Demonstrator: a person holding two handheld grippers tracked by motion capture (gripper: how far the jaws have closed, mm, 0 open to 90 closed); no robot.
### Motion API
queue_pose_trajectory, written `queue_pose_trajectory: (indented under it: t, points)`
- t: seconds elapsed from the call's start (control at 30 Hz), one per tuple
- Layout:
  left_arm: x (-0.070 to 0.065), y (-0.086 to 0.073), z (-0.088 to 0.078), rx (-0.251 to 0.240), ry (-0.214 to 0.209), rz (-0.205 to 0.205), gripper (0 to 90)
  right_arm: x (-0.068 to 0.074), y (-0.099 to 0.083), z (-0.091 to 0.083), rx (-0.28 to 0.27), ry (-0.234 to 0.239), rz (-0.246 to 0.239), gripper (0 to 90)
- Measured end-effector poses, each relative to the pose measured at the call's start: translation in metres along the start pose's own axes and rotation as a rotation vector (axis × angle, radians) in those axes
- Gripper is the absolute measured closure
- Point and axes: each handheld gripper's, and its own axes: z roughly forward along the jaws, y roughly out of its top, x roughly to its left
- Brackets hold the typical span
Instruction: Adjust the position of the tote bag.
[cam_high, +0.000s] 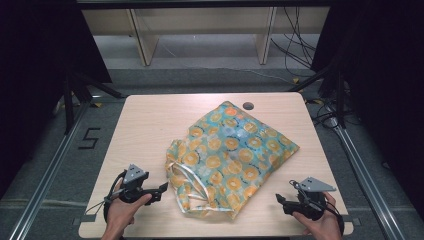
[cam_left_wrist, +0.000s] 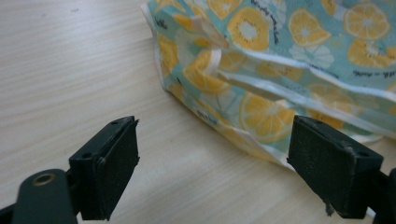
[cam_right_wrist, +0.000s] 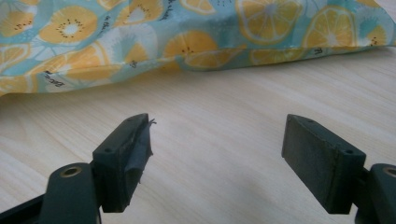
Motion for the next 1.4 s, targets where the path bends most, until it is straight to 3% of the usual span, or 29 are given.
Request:
queue_pose_trajectory:
  t: [0.13, 0.17, 0.2, 0.27, 0.33, 0.4, 0.43, 0.5, 0.63, 0.7, 0.77, 0.83, 0.87, 0.97, 1.03, 1.1, 1.2, 1.23, 1.27, 1.37, 1.4]
  points:
    - [0.006, 0.013, 0.002, -0.023, 0.004, -0.003, 15.0, 0.001, 0.0, 0.0, -0.022, -0.016, -0.006, 24.9]
    - [0.009, 0.02, 0.004, -0.028, -0.011, -0.002, 14.9, -0.001, 0.001, 0.001, -0.009, -0.003, -0.023, 24.9]
    - [0.011, 0.024, 0.006, -0.035, -0.026, -0.006, 14.9, 0.0, 0.001, 0.002, 0.001, 0.009, 0.0, 25.0]
    - [0.017, 0.038, 0.011, -0.063, -0.056, -0.022, 15.3, 0.0, 0.001, 0.002, 0.0, 0.01, -0.004, 25.2]
    - [0.021, 0.05, 0.019, -0.035, -0.069, -0.023, 14.8, 0.002, 0.001, 0.002, -0.002, 0.007, 0.005, 25.5]
    - [0.022, 0.06, 0.029, -0.045, -0.062, -0.035, 15.2, 0.001, 0.001, 0.002, -0.007, -0.002, -0.016, 25.6]
    - [0.023, 0.068, 0.041, -0.005, -0.061, 0.002, 15.5, 0.003, 0.001, 0.001, -0.005, 0.0, -0.002, 25.8]
    - [0.024, 0.072, 0.047, 0.001, -0.067, -0.003, 15.6, 0.003, 0.001, 0.0, -0.001, 0.003, -0.004, 25.9]
    - [0.034, 0.091, 0.078, 0.065, -0.082, 0.015, 17.4, 0.002, 0.0, 0.0, -0.003, 0.0, -0.007, 26.8]
    - [0.037, 0.094, 0.083, 0.09, -0.089, 0.027, 20.5, 0.002, 0.001, 0.0, -0.016, 0.003, -0.002, 27.3]
    - [0.04, 0.095, 0.095, 0.099, -0.097, 0.045, 32.2, 0.002, 0.001, 0.0, -0.014, 0.008, -0.008, 28.3]
    - [0.044, 0.097, 0.107, 0.121, -0.078, 0.059, 33.8, 0.003, 0.001, 0.0, -0.009, 0.006, -0.015, 29.5]
    - [0.044, 0.097, 0.11, 0.13, -0.088, 0.068, 36.1, 0.004, 0.001, 0.001, -0.018, 0.045, -0.004, 30.1]
    - [0.045, 0.094, 0.123, 0.154, -0.112, 0.068, 39.3, 0.007, 0.003, 0.002, -0.016, 0.049, -0.017, 33.0]
    - [0.043, 0.092, 0.127, 0.173, -0.114, 0.108, 52.8, 0.009, 0.005, 0.003, -0.011, 0.054, -0.048, 39.9]
    - [0.043, 0.09, 0.127, 0.172, -0.118, 0.105, 68.2, 0.01, 0.006, 0.006, -0.024, 0.048, -0.086, 47.2]
    - [0.044, 0.088, 0.125, 0.173, -0.105, 0.15, 84.3, 0.008, 0.011, 0.008, -0.005, 0.081, -0.096, 61.6]
    - [0.044, 0.088, 0.125, 0.173, -0.105, 0.15, 86.2, 0.008, 0.011, 0.008, -0.005, 0.081, -0.096, 61.6]
    - [0.044, 0.086, 0.124, 0.171, -0.105, 0.153, 87.7, 0.005, 0.014, 0.013, 0.01, 0.075, -0.12, 69.7]
    - [0.042, 0.079, 0.119, 0.185, -0.111, 0.169, 88.7, 0.002, 0.018, 0.017, 0.022, 0.071, -0.101, 76.6]
    - [0.042, 0.078, 0.117, 0.188, -0.113, 0.181, 88.8, -0.003, 0.021, 0.02, 0.014, 0.07, -0.129, 78.2]
